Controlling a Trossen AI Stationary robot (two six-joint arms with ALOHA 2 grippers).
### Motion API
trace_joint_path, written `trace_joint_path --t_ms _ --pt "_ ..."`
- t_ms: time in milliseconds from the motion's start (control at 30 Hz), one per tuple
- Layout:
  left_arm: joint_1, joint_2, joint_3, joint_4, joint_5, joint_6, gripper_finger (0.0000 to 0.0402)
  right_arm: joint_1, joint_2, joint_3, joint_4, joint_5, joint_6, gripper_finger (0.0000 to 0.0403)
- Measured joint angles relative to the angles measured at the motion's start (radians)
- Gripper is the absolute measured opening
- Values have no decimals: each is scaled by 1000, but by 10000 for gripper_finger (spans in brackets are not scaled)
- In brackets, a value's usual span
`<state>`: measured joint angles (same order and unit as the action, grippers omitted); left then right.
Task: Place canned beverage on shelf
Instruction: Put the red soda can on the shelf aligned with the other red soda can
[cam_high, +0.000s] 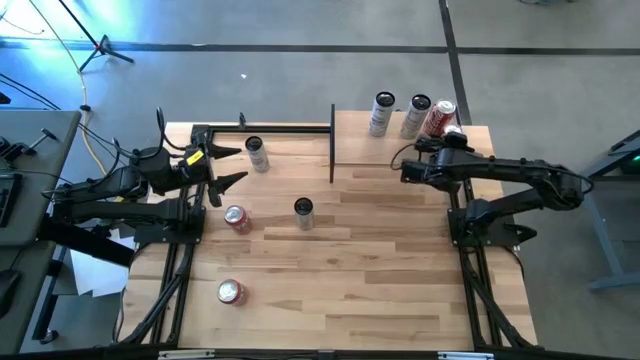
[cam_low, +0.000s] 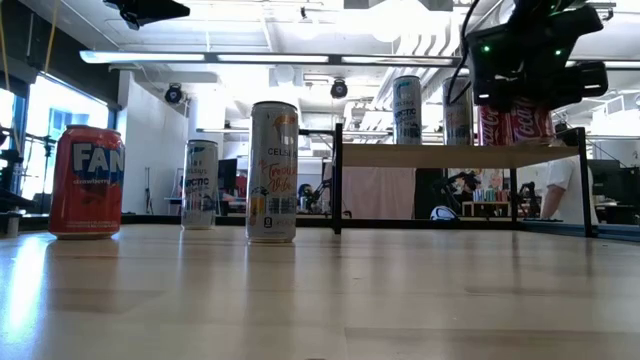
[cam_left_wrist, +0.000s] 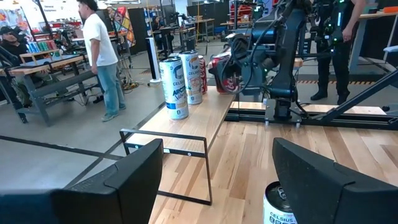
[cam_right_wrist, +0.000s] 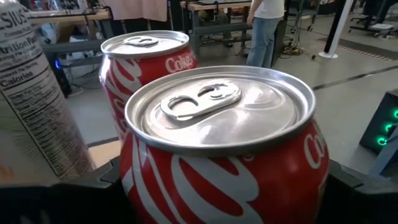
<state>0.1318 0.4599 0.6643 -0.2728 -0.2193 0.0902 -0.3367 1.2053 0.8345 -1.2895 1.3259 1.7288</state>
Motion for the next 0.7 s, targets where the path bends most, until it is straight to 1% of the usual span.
trace_joint_path --t_ms 200,300,400,500,567,700 --pt "0 0 0 0 0 0 280 -28 0 0 96 -1 -92 292" --pt "0 0 0 0 0 0 280 -35 0 0 116 -5 -131 292" --pt "0 0 0 0 0 0 280 -37 0 1 120 -11 -136 293" --pt "0 0 0 0 0 0 280 -37 -1 2 120 -27 -134 305" --pt "0 0 0 0 0 0 280 -37 -1 2 120 -60 -133 315" --pt "0 0 0 0 0 0 280 -37 0 2 128 -65 -133 326"
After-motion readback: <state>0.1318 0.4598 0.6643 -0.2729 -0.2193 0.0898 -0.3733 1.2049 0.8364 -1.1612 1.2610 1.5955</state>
